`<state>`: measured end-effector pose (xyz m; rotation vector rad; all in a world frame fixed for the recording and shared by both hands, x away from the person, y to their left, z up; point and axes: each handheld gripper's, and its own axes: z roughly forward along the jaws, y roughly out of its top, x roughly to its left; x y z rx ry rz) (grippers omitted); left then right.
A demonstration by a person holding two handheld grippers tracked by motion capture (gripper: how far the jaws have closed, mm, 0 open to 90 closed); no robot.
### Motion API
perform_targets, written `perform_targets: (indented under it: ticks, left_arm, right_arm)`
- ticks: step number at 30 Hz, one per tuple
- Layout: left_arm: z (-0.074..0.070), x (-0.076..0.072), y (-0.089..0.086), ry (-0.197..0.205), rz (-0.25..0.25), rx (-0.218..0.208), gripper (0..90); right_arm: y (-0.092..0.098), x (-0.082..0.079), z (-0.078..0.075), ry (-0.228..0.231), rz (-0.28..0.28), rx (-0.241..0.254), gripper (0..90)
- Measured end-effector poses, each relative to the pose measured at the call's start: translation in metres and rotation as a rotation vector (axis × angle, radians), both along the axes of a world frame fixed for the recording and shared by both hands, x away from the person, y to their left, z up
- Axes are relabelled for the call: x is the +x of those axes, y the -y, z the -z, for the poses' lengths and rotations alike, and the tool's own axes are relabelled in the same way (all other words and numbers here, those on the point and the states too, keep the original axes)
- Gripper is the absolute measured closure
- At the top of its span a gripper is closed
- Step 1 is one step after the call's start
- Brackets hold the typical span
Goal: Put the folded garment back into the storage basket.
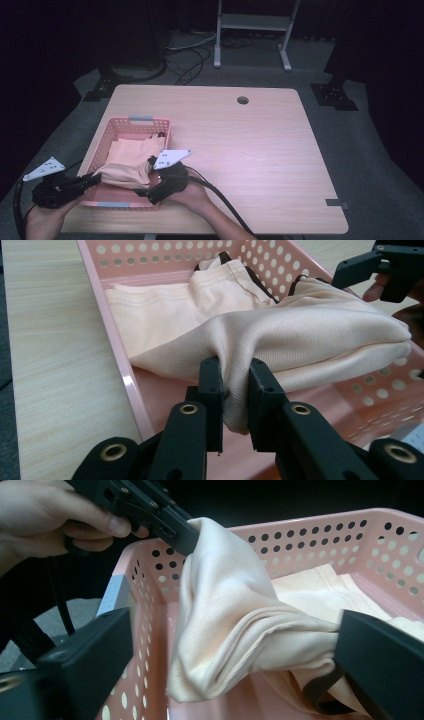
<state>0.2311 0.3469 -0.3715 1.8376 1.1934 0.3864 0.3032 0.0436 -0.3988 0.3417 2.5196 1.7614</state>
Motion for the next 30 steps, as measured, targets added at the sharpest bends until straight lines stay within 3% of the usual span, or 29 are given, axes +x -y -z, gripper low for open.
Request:
perform_targets:
  ticks: [6, 14, 26, 30]
  left_arm:
    - [0.0008, -0.0002, 0.0, -0.001, -0.003, -0.001, 79.4]
    - [0.001, -0.0001, -0.0016, -0.001, -0.002, -0.006, 76.4]
    - [0.0015, 0.0004, -0.0034, 0.0, -0.012, -0.008, 67.7]
    - [0.0009, 0.0002, -0.0037, 0.006, -0.021, -0.002, 60.1]
  right_arm:
    - [0.0019, 0.0027, 0.0, -0.033, -0.004, 0.014, 0.0]
    - [0.0025, 0.0037, -0.0006, -0.028, 0.011, 0.005, 0.0]
    - [0.0026, 0.0032, -0.0012, -0.026, 0.011, 0.013, 0.0]
    - [0.0024, 0.0032, -0.001, -0.027, 0.009, 0.013, 0.0]
